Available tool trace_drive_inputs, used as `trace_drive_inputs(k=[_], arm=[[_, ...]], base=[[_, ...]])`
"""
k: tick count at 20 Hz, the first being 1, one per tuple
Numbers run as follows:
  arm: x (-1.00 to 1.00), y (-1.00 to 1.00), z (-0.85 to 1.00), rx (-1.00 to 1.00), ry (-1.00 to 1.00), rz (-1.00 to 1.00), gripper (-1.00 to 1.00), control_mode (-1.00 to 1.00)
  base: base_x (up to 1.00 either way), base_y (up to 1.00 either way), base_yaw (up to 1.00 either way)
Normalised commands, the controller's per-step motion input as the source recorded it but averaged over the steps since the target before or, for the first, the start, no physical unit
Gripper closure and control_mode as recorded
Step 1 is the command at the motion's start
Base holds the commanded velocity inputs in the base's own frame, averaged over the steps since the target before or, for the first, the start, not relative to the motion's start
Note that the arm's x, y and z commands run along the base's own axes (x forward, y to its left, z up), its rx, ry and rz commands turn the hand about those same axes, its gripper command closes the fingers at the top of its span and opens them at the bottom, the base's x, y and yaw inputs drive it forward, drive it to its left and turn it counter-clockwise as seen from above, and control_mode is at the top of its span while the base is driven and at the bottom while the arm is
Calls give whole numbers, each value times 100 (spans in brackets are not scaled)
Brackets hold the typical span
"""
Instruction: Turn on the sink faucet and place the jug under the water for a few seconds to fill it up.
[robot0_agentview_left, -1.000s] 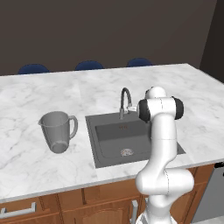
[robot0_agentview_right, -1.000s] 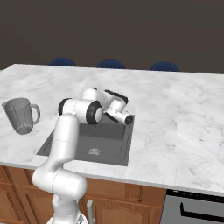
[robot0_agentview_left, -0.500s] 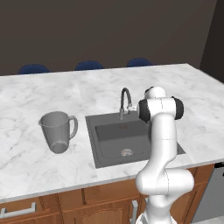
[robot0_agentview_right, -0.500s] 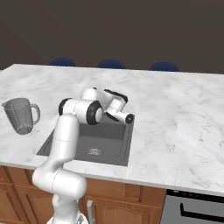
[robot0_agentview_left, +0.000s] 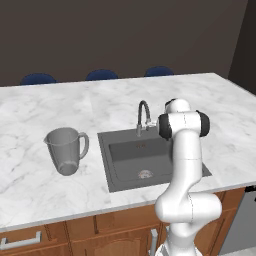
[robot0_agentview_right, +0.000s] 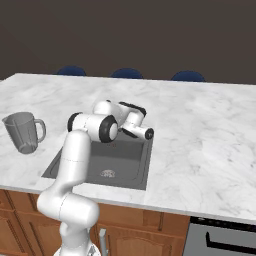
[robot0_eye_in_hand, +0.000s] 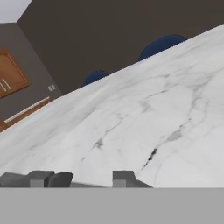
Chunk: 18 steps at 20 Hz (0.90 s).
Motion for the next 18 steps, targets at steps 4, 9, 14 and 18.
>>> trace_drive_inputs(k=[4, 9, 14, 18], arm=[[0, -84, -86, 0, 6, 0, 100, -100], [0, -91, -87, 2, 8, 0, 100, -100], [0, -90, -85, 3, 7, 0, 100, -100], [-1, -68, -62, 8, 5, 0, 100, -100]], base=[[0, 0, 0], [0, 0, 0], [0, 0, 0], [0, 0, 0]])
